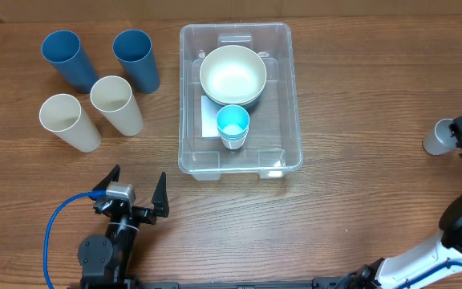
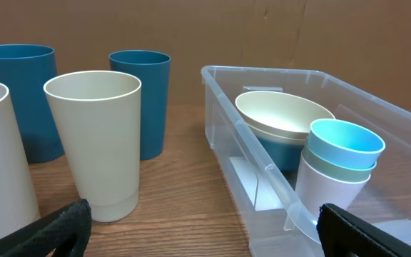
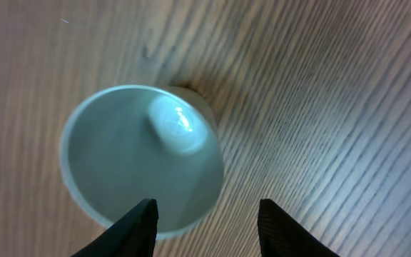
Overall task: Pack container
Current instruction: 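Move the right gripper to the grey cup and grasp it, then carry the grey cup to the bin and drop it onto the cup stack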
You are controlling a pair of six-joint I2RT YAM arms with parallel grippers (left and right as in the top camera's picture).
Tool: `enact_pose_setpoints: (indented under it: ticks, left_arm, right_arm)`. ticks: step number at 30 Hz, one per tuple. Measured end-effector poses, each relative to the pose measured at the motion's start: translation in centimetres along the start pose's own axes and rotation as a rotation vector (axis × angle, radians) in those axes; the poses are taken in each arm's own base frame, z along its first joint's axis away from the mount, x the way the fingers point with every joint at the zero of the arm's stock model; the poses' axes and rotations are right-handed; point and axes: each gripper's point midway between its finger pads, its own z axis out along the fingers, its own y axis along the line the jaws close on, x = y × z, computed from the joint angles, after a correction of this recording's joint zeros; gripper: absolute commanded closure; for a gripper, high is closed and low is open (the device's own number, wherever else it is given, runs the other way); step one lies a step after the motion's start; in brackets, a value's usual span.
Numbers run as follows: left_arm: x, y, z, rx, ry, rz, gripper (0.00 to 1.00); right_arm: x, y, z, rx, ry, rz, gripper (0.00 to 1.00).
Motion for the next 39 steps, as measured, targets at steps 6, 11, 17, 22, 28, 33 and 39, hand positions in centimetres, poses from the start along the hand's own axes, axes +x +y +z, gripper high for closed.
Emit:
enact_pose_setpoints:
  ticks: [6,11,17,22,28,33,39]
  left_arm:
    - [0.0,0.0,0.0,0.0,0.0,0.0,0.0]
    - [0.0,0.0,0.0,0.0,0.0,0.0,0.0]
    - [0.0,0.0,0.0,0.0,0.0,0.0,0.0]
    - [0.0,0.0,0.0,0.0,0.0,0.0,0.0]
    - [0.0,0.0,0.0,0.0,0.0,0.0,0.0]
    - [0.0,0.0,0.0,0.0,0.0,0.0,0.0]
    - [0.0,0.0,0.0,0.0,0.0,0.0,0.0]
  right_arm:
    - [0.0,-0.1,2.7,0.024,0.036,0.004,0.96]
    - [-0.2,-0.1,2.9,0.028,0.029,0.001,0.96]
    - [-0.1,-0.1,2.9,0.029,0.03,-0.013,0.96]
    - [0.3,-0.3,2.9,0.037,0.049,-0.025,0.96]
    - [0.4,0.8,1.8,-0.018,0.07,-0.046,0.96]
    - [-0.5,2.7,-2.6,-0.127,0.014,-0.068,0.96]
    - [-0.2,5.5,-9.1,-0.306,-0.054,-0.128,0.96]
